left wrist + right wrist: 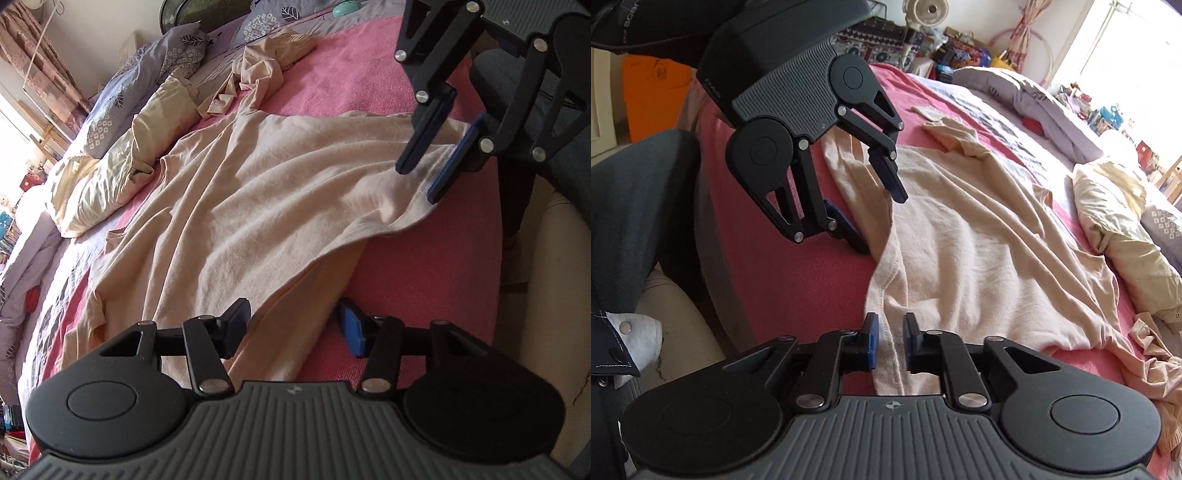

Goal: Fold clothes
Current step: 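Grasp the shirt edge with the left gripper while the right gripper holds the hem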

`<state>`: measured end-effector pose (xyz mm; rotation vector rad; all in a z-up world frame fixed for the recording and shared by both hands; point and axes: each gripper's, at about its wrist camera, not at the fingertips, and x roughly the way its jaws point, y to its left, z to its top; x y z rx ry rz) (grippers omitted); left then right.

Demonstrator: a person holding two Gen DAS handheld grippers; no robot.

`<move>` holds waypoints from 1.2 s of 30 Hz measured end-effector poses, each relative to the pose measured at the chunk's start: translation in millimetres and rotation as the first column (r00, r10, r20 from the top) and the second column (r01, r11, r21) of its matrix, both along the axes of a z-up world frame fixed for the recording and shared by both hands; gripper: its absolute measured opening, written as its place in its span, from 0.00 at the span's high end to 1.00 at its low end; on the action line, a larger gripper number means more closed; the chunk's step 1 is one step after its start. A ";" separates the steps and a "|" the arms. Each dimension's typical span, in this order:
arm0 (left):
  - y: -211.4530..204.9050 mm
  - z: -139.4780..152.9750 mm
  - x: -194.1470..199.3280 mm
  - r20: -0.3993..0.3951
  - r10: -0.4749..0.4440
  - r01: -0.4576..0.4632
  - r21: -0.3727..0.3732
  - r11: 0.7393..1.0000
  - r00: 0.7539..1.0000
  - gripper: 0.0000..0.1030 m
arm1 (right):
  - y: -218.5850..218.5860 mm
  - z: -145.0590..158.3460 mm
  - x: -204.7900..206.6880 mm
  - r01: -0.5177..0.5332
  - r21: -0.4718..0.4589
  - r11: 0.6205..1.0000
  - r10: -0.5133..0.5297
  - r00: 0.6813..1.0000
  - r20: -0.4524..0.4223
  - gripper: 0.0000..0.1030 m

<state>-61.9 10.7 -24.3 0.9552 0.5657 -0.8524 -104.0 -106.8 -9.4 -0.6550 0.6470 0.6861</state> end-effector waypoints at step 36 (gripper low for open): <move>3.2 2.8 -31.5 -0.046 0.147 -0.146 0.024 0.989 0.988 1.00 | 4.2 -2.4 -25.1 -0.070 -0.018 0.997 0.070 0.997 -0.016 0.95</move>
